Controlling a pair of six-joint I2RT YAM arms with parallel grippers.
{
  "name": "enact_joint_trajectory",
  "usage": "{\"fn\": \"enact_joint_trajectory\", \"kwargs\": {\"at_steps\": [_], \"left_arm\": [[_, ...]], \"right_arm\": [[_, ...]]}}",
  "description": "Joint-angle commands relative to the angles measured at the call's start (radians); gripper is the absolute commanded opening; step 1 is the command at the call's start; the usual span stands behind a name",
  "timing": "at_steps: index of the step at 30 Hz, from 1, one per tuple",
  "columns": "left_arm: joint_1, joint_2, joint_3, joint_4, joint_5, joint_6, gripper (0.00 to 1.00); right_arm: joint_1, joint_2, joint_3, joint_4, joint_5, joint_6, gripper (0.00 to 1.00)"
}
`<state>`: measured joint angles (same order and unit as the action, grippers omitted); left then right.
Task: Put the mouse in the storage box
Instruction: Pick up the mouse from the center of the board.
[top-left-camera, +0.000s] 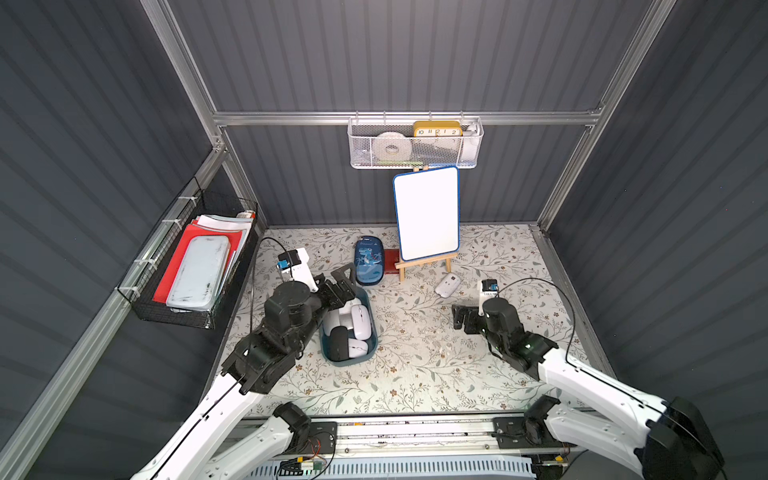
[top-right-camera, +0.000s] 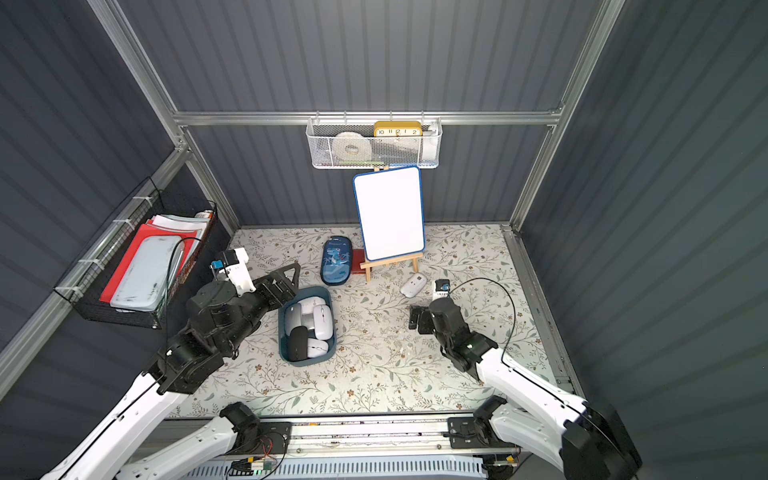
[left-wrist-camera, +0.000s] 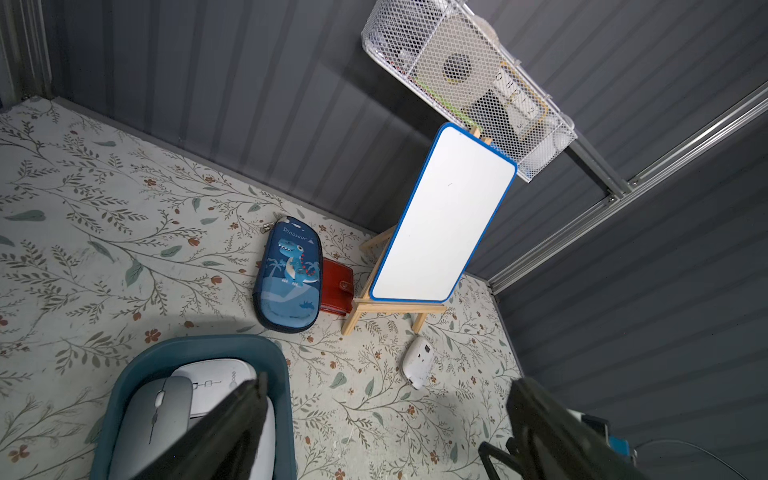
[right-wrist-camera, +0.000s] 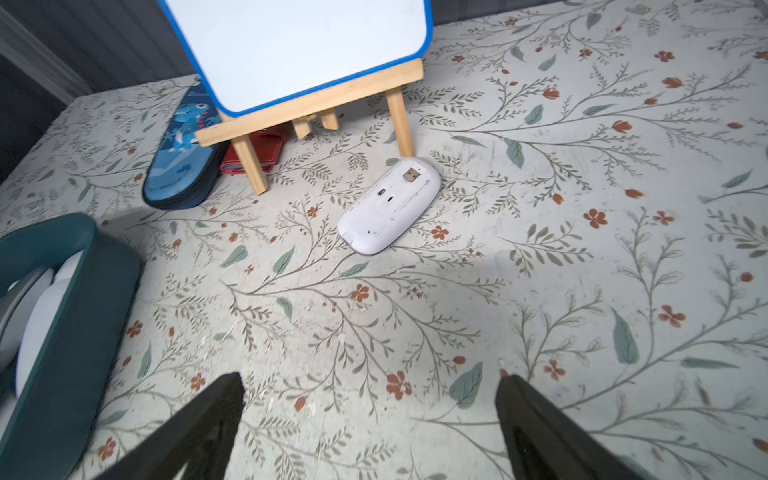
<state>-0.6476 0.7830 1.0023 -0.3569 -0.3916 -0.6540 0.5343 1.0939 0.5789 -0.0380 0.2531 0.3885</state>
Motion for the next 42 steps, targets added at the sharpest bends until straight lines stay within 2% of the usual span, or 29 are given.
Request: {"fn": "enact_joint_trajectory", "kwargs": {"at_steps": [1, 5, 9, 13, 18, 24, 31, 37, 42], "left_arm": [[-0.001, -0.002, -0.013, 0.017, -0.003, 0.014, 0.96], [-0.001, 0.005, -0.011, 0.006, -0.016, 0.002, 0.96], [-0.001, 0.008, -0.008, 0.001, -0.026, -0.001, 0.97], [-0.002, 0.003, -0.007, -0.004, -0.027, -0.005, 0.97], [-0.004, 0.012, -0.01, 0.0, -0.026, -0.001, 0.98], [-0.006, 0.059, -0.001, -0.001, -0.056, -0.002, 0.98], [-0.014, 0.068, 0.0, -0.006, -0.068, -0.001, 0.98], [-0.016, 0.067, -0.001, -0.005, -0.071, -0.001, 0.98], [-0.021, 0.076, 0.0, -0.007, -0.073, 0.001, 0.98]], "right_arm": [[-0.058, 0.178, 0.157, -0.196, -0.072, 0.081, 0.99], [-0.065, 0.404, 0.4, -0.342, -0.125, 0.19, 0.99], [-0.069, 0.576, 0.549, -0.378, -0.095, 0.319, 0.99], [-0.074, 0.704, 0.675, -0.483, -0.015, 0.427, 0.99], [-0.086, 0.811, 0.756, -0.505, 0.028, 0.477, 0.99], [-0.103, 0.927, 0.829, -0.497, -0.037, 0.465, 0.99], [-0.104, 0.994, 0.866, -0.504, -0.045, 0.427, 0.98], [-0.106, 1.028, 0.876, -0.516, -0.021, 0.371, 0.93], [-0.106, 1.048, 0.887, -0.519, -0.016, 0.288, 0.84]]}}
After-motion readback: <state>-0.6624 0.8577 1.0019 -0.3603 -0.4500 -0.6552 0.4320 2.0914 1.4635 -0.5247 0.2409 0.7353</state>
